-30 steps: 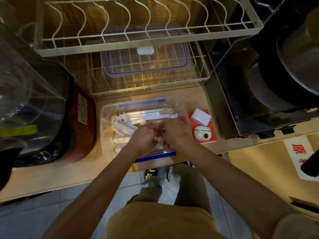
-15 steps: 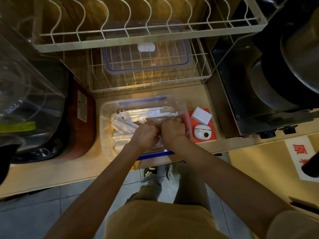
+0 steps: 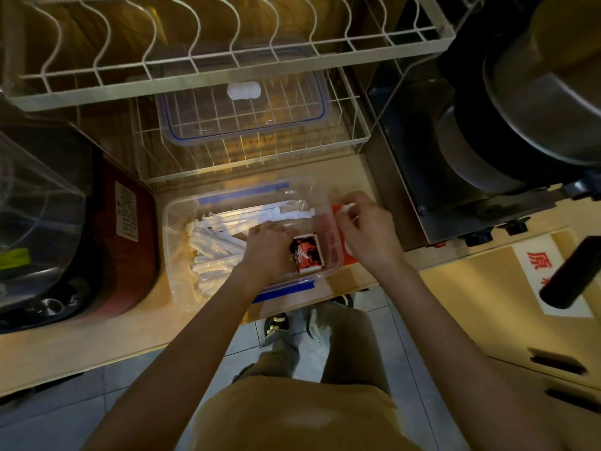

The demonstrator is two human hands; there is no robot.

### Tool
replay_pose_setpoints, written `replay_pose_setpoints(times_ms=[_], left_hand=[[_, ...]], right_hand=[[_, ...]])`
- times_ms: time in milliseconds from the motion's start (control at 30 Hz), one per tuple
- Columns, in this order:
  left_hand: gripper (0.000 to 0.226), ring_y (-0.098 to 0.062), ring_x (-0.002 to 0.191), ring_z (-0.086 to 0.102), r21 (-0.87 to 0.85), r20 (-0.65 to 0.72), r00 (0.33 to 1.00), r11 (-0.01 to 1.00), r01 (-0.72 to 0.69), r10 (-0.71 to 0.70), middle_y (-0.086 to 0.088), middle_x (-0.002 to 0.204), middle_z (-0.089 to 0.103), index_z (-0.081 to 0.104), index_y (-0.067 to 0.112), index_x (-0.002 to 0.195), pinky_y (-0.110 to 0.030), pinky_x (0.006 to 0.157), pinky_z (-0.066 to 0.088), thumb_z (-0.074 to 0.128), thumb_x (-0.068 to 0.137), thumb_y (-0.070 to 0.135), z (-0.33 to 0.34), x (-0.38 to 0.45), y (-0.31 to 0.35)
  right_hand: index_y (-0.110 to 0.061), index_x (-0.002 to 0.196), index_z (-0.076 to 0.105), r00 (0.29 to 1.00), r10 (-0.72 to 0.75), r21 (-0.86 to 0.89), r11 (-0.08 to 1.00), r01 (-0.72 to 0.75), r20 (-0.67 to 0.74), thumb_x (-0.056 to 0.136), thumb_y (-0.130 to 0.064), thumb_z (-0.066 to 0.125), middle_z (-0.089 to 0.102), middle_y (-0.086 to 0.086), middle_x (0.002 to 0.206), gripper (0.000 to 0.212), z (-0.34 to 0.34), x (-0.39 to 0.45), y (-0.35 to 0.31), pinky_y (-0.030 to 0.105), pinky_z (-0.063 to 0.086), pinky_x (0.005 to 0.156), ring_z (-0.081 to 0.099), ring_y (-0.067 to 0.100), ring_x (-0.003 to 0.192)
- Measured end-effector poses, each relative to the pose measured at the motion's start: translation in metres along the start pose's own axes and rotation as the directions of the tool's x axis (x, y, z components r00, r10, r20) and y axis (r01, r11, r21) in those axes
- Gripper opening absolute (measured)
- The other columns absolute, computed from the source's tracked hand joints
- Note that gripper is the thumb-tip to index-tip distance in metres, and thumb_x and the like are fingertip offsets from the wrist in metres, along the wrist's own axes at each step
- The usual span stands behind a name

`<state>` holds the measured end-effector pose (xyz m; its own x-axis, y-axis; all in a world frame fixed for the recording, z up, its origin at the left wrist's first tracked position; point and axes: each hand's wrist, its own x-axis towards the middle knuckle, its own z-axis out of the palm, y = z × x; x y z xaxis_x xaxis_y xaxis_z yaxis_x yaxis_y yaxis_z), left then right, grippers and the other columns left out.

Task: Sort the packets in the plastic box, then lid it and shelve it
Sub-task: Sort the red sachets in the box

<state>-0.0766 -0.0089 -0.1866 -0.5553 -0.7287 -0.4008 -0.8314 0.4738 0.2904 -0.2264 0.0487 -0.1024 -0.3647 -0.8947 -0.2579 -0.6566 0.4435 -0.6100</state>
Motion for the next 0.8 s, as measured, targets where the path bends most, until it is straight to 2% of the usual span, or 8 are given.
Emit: replay_pose_setpoints(times_ms=[33, 133, 233, 367, 533, 667, 733, 800], left_hand=[[0.047, -0.026, 0.121, 0.045, 0.015, 0.002, 1.0, 1.0, 0.0, 0.0, -0.005, 0.126, 0.059, 0.053, 0.022, 0.12, -0.042, 0.098, 0.035, 0.064, 0.077, 0.036, -0.001, 0.001, 0.002], [0.034, -0.027, 0.111, 0.052, 0.011, -0.038, 0.999, 1.0, 0.01, -0.009, -0.005, 0.113, 0.066, 0.061, 0.021, 0.11, -0.04, 0.093, 0.037, 0.064, 0.077, 0.031, -0.002, 0.003, 0.007], [0.022, -0.027, 0.101, 0.057, 0.054, -0.06, 0.998, 0.998, 0.026, -0.023, -0.005, 0.102, 0.07, 0.065, 0.018, 0.1, -0.038, 0.089, 0.038, 0.06, 0.079, 0.019, -0.002, 0.005, 0.012], [0.021, -0.027, 0.097, 0.061, 0.061, -0.089, 0.996, 0.998, 0.028, -0.022, -0.007, 0.099, 0.07, 0.066, 0.015, 0.097, -0.036, 0.088, 0.042, 0.056, 0.079, 0.012, 0.005, 0.008, 0.013], [0.018, -0.027, 0.086, 0.064, -0.09, -0.09, 0.996, 0.996, -0.012, 0.004, -0.012, 0.09, 0.073, 0.07, 0.008, 0.087, -0.037, 0.083, 0.051, 0.055, 0.078, 0.012, 0.006, 0.007, 0.008], [0.02, -0.028, 0.086, 0.065, -0.101, -0.103, 0.995, 0.995, -0.021, 0.01, -0.013, 0.091, 0.072, 0.07, 0.008, 0.087, -0.038, 0.081, 0.052, 0.052, 0.081, 0.009, 0.007, 0.005, 0.006], [0.02, -0.027, 0.085, 0.065, -0.105, -0.116, 0.993, 0.994, -0.019, 0.007, -0.014, 0.091, 0.072, 0.07, 0.007, 0.087, -0.036, 0.081, 0.052, 0.051, 0.081, 0.007, 0.007, 0.004, 0.008], [0.021, -0.027, 0.086, 0.065, -0.157, -0.106, 0.994, 0.987, -0.016, -0.001, -0.014, 0.093, 0.072, 0.069, 0.006, 0.09, -0.035, 0.079, 0.052, 0.049, 0.083, 0.007, 0.005, 0.001, 0.009]], right_hand=[[-0.014, 0.121, 0.051, 1.0, 0.024, -0.022, 0.999, -0.023, 0.011, 0.094, -0.031, 0.046, 0.067, 0.009, 0.112, 0.032, 0.002, -0.002, 0.005, 0.038, 0.055, 0.08, 0.064, 0.023, 0.097], [-0.012, 0.121, 0.048, 0.994, 0.028, -0.088, 0.996, -0.019, 0.103, 0.095, -0.037, 0.042, 0.066, 0.008, 0.1, 0.036, 0.012, -0.005, 0.013, 0.031, 0.05, 0.071, 0.065, 0.025, 0.092], [-0.012, 0.114, 0.052, 0.998, 0.025, -0.074, 0.997, -0.02, 0.064, 0.095, -0.037, 0.043, 0.069, 0.013, 0.099, 0.033, 0.022, -0.003, 0.019, 0.037, 0.054, 0.074, 0.066, 0.027, 0.087], [-0.012, 0.103, 0.056, 0.998, 0.055, -0.006, 0.998, -0.055, 0.027, 0.094, -0.042, 0.043, 0.071, 0.011, 0.091, 0.034, 0.027, -0.002, 0.021, 0.037, 0.054, 0.073, 0.066, 0.025, 0.082], [-0.012, 0.104, 0.056, 0.998, 0.056, -0.013, 0.998, -0.055, 0.038, 0.095, -0.038, 0.045, 0.07, 0.01, 0.093, 0.029, 0.029, -0.001, 0.023, 0.036, 0.054, 0.073, 0.066, 0.025, 0.083], [-0.012, 0.108, 0.056, 0.998, 0.049, -0.015, 0.999, -0.048, 0.032, 0.094, -0.028, 0.05, 0.07, 0.011, 0.097, 0.023, 0.03, -0.002, 0.025, 0.036, 0.055, 0.076, 0.066, 0.025, 0.087], [-0.011, 0.108, 0.056, 0.998, 0.05, -0.017, 0.999, -0.049, 0.039, 0.094, -0.028, 0.05, 0.069, 0.012, 0.098, 0.024, 0.029, -0.001, 0.024, 0.04, 0.055, 0.078, 0.066, 0.026, 0.088], [-0.011, 0.108, 0.056, 0.997, 0.05, -0.031, 0.998, -0.048, 0.057, 0.094, -0.029, 0.05, 0.069, 0.012, 0.096, 0.025, 0.027, 0.001, 0.024, 0.038, 0.055, 0.075, 0.066, 0.025, 0.086]])
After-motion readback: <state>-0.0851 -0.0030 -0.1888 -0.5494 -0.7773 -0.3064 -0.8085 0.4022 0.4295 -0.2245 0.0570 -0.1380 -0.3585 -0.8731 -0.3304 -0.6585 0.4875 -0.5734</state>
